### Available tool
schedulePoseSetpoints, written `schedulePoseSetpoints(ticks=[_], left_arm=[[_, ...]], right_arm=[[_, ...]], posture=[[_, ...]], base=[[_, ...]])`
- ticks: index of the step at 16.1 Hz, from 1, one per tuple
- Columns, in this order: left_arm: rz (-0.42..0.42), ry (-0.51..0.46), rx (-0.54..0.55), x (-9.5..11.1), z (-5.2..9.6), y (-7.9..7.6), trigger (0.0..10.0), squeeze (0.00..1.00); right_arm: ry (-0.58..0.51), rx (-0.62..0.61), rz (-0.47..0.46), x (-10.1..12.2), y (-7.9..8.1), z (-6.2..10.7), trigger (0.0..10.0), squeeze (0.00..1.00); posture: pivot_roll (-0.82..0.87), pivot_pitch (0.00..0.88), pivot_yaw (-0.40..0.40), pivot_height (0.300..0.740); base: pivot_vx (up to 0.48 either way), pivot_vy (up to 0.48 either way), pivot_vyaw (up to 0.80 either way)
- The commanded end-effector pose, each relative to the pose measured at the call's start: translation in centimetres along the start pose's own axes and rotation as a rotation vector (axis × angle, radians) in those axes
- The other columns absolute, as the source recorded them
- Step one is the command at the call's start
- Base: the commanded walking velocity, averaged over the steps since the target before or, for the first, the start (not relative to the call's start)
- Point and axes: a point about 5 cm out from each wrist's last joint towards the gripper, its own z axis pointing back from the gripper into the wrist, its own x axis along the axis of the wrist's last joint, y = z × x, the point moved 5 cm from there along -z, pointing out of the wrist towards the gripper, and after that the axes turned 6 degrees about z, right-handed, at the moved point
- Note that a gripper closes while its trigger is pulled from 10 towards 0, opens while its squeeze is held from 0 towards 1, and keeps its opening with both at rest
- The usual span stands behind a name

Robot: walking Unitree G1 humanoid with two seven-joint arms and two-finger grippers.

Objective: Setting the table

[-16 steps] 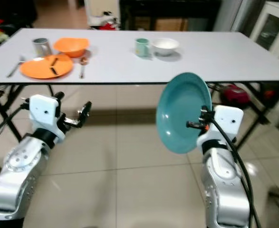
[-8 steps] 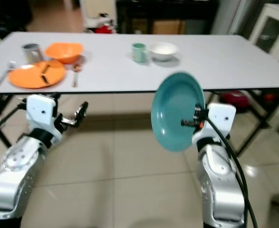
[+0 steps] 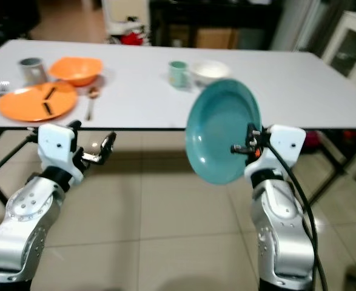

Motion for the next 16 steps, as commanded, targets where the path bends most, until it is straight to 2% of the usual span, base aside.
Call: schedulePoseSetpoints(ticks=[1,3,4,5,6,9,13,16], left_arm=[[-0.005,-0.006,0.010,0.21,-0.11,0.06,10.0,0.00],[-0.005,-0.006,0.010,0.19,-0.15,-0.06,10.0,0.00],[-0.004,-0.007,0.010,0.21,-0.16,-0.09,10.0,0.00],[-0.004,-0.007,0.010,0.23,-0.15,-0.13,10.0,0.00],[-0.004,-0.008,0.010,0.25,-0.16,-0.13,10.0,0.00],[-0.006,-0.006,0.008,0.20,-0.17,-0.18,10.0,0.00],[-0.012,-0.004,0.002,0.19,-0.22,-0.29,10.0,0.00],[-0.015,-0.004,0.003,0.20,-0.21,-0.25,10.0,0.00]], right_arm=[[-0.061,0.044,-0.009,1.51,0.70,-0.23,10.0,0.00],[-0.062,0.050,-0.009,1.57,0.72,-0.21,10.0,0.00],[-0.079,0.082,-0.023,1.84,1.11,-0.08,0.0,0.00],[-0.078,0.091,-0.025,1.86,1.24,0.02,0.0,0.00],[-0.068,0.081,-0.021,1.71,1.14,-0.03,10.0,0.00],[-0.053,0.076,-0.033,1.40,1.08,-0.16,10.0,0.00],[-0.032,0.082,-0.052,1.10,1.00,-0.27,10.0,0.00],[-0.026,0.105,-0.054,1.00,1.34,-0.24,10.0,0.00]], posture=[[0.13,0.000,-0.041,0.740],[0.13,0.000,-0.042,0.740],[0.13,0.000,-0.042,0.740],[0.13,0.000,-0.044,0.740],[0.13,0.000,-0.045,0.740],[0.13,0.000,-0.044,0.740],[0.13,0.000,-0.042,0.740],[0.13,0.000,-0.043,0.740]], base=[[0.371,0.000,0.00],[0.364,0.000,0.00],[0.368,0.000,0.00],[0.364,0.000,-0.56],[0.364,0.000,0.00],[0.363,0.000,0.00],[0.358,0.000,-0.72],[0.355,0.000,-0.14]])
